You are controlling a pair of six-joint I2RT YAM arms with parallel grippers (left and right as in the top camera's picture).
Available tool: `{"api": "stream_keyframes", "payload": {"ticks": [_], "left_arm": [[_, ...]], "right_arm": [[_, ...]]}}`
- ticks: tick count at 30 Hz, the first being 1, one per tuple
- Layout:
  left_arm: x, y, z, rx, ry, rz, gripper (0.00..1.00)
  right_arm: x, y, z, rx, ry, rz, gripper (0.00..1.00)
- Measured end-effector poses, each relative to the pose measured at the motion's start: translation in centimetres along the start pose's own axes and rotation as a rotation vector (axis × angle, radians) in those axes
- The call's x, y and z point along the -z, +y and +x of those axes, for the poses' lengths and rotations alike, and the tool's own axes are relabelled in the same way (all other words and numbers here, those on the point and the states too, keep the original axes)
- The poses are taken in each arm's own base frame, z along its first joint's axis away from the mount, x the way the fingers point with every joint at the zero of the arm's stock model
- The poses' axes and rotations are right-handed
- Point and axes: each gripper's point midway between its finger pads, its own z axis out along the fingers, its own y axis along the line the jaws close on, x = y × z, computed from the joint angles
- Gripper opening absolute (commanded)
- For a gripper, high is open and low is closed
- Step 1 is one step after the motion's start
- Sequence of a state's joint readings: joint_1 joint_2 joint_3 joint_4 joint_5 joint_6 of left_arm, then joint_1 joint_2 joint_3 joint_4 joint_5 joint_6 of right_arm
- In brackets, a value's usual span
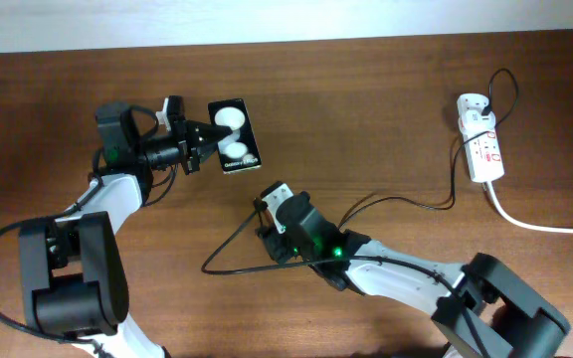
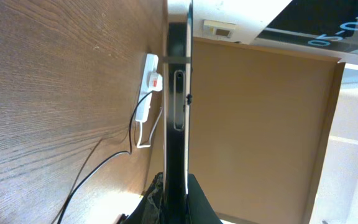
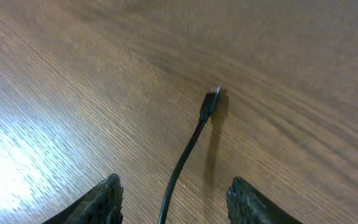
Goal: Plug charger to phone and switch on socket
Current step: 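Release the phone from the right gripper and grasp the cable's USB-C end, then raise the cable plug with the right gripper toward the phone's bottom port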
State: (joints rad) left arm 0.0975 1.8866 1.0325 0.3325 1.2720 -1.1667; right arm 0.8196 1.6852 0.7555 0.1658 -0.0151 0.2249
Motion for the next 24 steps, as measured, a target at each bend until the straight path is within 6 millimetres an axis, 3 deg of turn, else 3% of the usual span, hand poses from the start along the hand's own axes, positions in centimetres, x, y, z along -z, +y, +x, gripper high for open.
{"api": "stream_keyframes", "payload": {"ticks": [3,6,8,10,12,16,18,19,24], "left_arm": [[0.3,0.1,-0.3,0.002,-0.014,-0.003,0.0],[1.2,0.2,-1.0,0.005,-0.039,0.0,0.0],[1.5,0.2,-1.3,0.006,-0.053,-0.002,0.0],[1.4,0.2,-1.3,-0.003,-0.053,-0.003,0.0],[1.4,0.2,-1.3,-0.012,-0.053,-0.003,0.0],[1.4,0.3,-1.3,-0.023,-0.052,-0.005,0.0],[1.4,0.7,-1.1,-0.01,-0.048,-0.013,0.0],[1.4,0.8,-1.0,-0.018,-0.047,-0.016,0.0],[1.4,1.0,-0.9,-0.034,-0.042,-0.021,0.0]], "right_arm": [[-1.5,0.8,1.6,0.046,0.047,0.019,0.56],[-2.0,0.6,1.3,0.061,0.042,0.054,0.53],[-2.7,0.2,1.2,0.064,0.046,0.079,0.44],[-3.3,-0.2,1.6,0.068,0.058,0.102,0.19],[-3.4,-0.6,1.6,0.072,0.061,0.126,0.04],[-2.8,-1.3,3.0,0.072,0.155,0.166,0.04],[-0.7,-1.2,2.7,0.015,0.184,0.175,0.04],[1.5,-0.6,0.9,-0.05,0.142,0.161,0.04],[8.6,2.1,-5.2,-0.212,-0.043,0.032,0.04]]}}
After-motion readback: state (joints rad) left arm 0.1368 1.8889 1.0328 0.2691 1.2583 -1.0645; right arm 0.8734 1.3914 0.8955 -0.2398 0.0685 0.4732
